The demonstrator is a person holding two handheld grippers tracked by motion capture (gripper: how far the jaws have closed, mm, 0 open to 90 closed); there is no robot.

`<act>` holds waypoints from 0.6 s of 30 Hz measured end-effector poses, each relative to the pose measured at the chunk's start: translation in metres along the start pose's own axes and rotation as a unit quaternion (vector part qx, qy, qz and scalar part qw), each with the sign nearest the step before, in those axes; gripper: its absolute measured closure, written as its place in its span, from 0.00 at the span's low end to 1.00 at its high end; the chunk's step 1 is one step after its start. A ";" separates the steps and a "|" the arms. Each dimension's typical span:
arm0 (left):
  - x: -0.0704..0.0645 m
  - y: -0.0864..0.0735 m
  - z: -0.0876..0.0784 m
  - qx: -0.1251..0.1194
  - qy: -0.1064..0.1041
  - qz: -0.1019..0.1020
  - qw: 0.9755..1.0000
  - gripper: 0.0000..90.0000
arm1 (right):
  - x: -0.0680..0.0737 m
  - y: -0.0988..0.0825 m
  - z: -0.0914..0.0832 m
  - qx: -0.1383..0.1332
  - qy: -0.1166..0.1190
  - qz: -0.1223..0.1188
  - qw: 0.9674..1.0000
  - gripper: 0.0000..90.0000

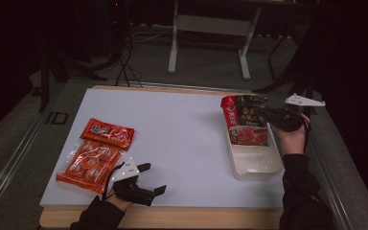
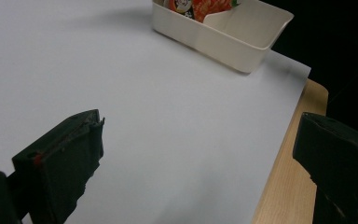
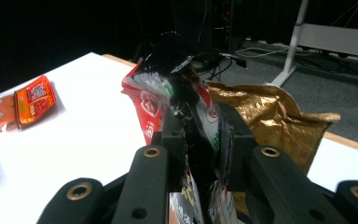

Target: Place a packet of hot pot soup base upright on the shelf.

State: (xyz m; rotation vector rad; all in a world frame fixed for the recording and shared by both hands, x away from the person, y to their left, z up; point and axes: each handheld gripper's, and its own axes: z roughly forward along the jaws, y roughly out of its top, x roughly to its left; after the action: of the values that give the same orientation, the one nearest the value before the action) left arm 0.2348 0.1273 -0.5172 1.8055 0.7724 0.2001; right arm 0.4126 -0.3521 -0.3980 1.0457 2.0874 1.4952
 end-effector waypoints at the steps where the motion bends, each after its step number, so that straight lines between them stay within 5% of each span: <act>1: 0.000 -0.001 0.000 0.002 0.000 0.001 1.000 0.02 | -0.001 -0.002 -0.001 -0.003 0.000 0.005 1.000 0.84; 18: 0.001 0.001 0.000 0.002 0.002 -0.002 1.000 0.02 | -0.015 -0.030 -0.010 -0.033 0.002 0.028 0.999 0.82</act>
State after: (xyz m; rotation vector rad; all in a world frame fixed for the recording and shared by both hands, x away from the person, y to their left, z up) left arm 0.2360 0.1276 -0.5169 1.8086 0.7794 0.1985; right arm 0.4051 -0.3750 -0.4235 1.0862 2.0122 1.5820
